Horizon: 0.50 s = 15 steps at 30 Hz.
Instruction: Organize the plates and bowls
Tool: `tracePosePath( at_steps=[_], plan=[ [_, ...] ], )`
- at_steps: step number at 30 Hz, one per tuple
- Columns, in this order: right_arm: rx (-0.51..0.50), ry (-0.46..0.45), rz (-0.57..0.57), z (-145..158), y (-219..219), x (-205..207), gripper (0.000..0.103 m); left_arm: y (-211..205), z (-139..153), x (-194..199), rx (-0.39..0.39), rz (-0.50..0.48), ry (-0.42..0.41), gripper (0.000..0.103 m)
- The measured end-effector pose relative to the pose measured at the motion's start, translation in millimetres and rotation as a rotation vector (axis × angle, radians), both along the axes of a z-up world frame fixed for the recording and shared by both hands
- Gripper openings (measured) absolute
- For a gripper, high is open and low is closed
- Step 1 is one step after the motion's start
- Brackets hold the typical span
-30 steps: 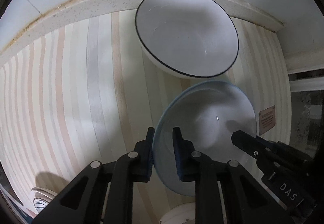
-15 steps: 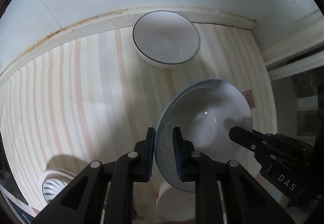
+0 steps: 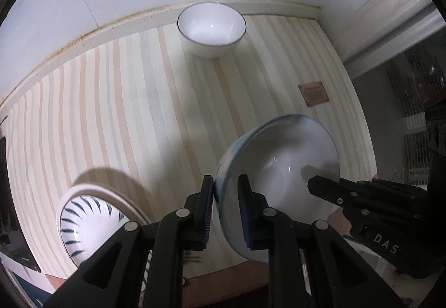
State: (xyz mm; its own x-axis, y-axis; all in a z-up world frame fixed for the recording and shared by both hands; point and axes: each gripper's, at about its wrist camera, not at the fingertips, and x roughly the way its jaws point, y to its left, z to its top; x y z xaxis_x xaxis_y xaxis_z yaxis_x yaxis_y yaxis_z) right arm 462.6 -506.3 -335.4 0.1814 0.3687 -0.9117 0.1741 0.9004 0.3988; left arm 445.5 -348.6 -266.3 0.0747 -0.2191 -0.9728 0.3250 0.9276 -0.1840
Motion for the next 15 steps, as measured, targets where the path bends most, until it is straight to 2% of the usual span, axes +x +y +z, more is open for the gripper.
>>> tracePosePath(
  at_steps=[8,15],
  plan=[
    [0.003,0.054,0.006,-24,8,-23,0.011,1,-27,-20,0.015,-0.004,0.058,0.015],
    [-0.003,0.085,-0.006,-39,4,-21,0.011,-4,-51,-24,0.045,-0.020,0.104,0.015]
  ],
)
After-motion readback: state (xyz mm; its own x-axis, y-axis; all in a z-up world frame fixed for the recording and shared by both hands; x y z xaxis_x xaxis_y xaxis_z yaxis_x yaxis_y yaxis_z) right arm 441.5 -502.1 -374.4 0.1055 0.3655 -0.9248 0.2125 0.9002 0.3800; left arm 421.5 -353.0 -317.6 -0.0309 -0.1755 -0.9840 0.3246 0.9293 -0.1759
